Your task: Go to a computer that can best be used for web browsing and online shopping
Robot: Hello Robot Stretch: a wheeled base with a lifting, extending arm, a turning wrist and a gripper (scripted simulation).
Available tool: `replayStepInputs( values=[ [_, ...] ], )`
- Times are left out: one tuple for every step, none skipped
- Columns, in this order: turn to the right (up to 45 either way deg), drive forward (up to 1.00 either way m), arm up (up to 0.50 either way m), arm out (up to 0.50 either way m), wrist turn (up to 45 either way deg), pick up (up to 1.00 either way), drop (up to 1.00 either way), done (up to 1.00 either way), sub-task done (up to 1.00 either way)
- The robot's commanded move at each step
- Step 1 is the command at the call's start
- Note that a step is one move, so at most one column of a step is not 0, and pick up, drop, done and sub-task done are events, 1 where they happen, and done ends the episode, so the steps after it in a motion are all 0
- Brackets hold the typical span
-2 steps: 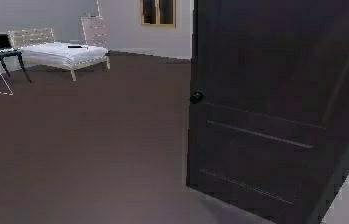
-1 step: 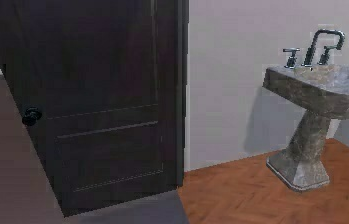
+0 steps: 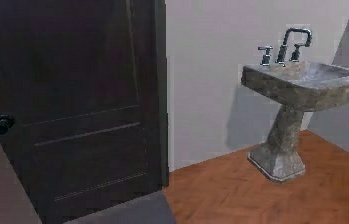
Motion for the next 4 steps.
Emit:
replayStepInputs(
  values=[
    [0.0,0.05,0.0,0.0,0.0,0.0,0.0,0.0,0.0],
    [-45.0,0.0,0.0,0.0,0.0,0.0,0.0,0.0,0.0],
    [-30.0,0.0,0.0,0.0,0.0,0.0,0.0,0.0,0.0],
    [0.0,0.1,0.0,0.0,0.0,0.0,0.0,0.0,0.0]
  ],
)
